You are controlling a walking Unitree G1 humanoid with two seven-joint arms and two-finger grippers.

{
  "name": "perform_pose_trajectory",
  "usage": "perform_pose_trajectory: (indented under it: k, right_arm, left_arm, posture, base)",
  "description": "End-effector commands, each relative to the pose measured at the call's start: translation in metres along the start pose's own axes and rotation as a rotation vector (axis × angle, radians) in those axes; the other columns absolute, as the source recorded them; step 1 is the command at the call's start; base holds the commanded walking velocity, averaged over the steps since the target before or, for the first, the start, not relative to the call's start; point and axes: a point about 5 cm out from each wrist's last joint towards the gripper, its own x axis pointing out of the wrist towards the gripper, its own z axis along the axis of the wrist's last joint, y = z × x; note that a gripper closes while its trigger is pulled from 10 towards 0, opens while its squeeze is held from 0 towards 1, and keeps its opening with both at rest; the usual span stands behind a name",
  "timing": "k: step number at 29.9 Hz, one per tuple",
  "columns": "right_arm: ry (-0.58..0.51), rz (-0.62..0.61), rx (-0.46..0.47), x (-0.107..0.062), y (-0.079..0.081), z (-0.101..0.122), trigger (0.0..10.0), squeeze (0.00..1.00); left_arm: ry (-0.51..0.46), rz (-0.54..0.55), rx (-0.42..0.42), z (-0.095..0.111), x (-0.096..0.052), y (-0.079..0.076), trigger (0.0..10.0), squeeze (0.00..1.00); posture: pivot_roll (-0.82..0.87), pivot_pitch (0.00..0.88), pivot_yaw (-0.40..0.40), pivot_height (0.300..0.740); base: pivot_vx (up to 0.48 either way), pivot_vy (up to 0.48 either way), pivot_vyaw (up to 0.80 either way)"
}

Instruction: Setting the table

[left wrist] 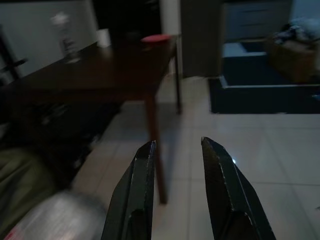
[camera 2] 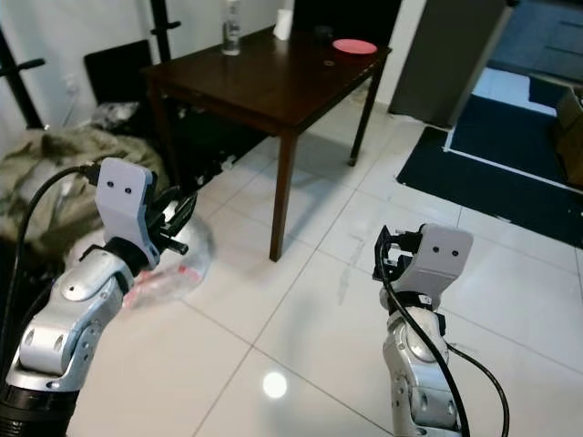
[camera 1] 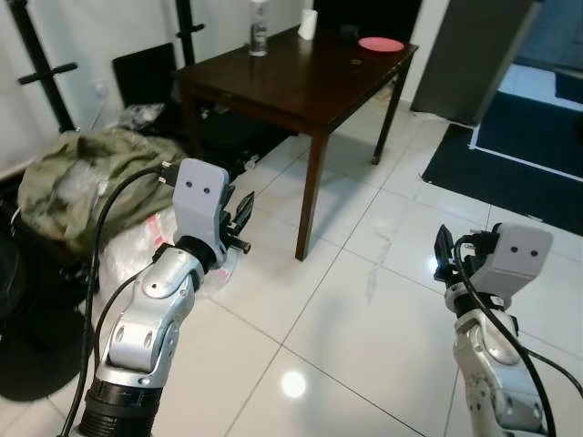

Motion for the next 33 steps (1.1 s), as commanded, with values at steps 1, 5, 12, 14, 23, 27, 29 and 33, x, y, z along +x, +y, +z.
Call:
perform_pose_trajectory:
  k: [1,5,12,14,23,27,29,33]
  right_arm:
    - [0.012,-0.024,-0.009,-0.0019,-0.0068,-0.0028,10.0,0.0]
    - [0.011,-0.023,-0.012,-0.0017,-0.0064,-0.0027,10.0,0.0]
    - [0.009,-0.022,-0.018,-0.0013,-0.0063,-0.0025,10.0,0.0]
    - [0.009,-0.023,-0.019,-0.0013,-0.0064,-0.0025,10.0,0.0]
    - [0.011,-0.023,-0.014,-0.001,-0.0064,-0.0027,10.0,0.0]
    - [0.01,-0.022,-0.013,-0.0009,-0.006,-0.0026,10.0,0.0]
    - [0.009,-0.023,-0.014,-0.0008,-0.0059,-0.0026,10.0,0.0]
    - [0.009,-0.023,-0.014,-0.0006,-0.0059,-0.0026,10.0,0.0]
  left_arm:
    - [-0.005,-0.026,-0.009,-0.0015,0.0006,-0.0067,10.0,0.0]
    - [-0.006,-0.028,-0.01,-0.0014,0.001,-0.0075,10.0,0.0]
    - [-0.011,-0.035,-0.013,-0.0009,0.0021,-0.0094,10.0,0.0]
    - [-0.011,-0.035,-0.013,-0.0009,0.0022,-0.0095,10.0,0.0]
    - [-0.015,-0.041,-0.017,-0.0007,0.0029,-0.0109,10.0,0.0]
    - [-0.016,-0.041,-0.017,-0.0007,0.0031,-0.0108,10.0,0.0]
    - [-0.016,-0.042,-0.017,-0.0006,0.0033,-0.0109,10.0,0.0]
    - [-0.017,-0.042,-0.017,-0.0006,0.0035,-0.011,10.0,0.0]
  posture:
    - [0.06,0.081,0.058,0.74]
    - [0.06,0.081,0.058,0.74]
    - [0.05,0.082,0.056,0.74]
    - [0.05,0.082,0.056,0.74]
    - [0.05,0.081,0.056,0.74]
    - [0.05,0.08,0.056,0.74]
    - [0.05,0.079,0.057,0.74]
    - [0.05,0.078,0.058,0.74]
  base:
    - [0.48,0.0,-0.78]
    - [0.48,0.0,-0.2]
    - [0.48,0.0,0.0]
    - [0.48,0.0,0.0]
    - [0.48,0.0,-0.35]
    - [0.48,0.0,-0.75]
    - [0.48,0.0,-0.75]
    - [0.48,0.0,-0.75]
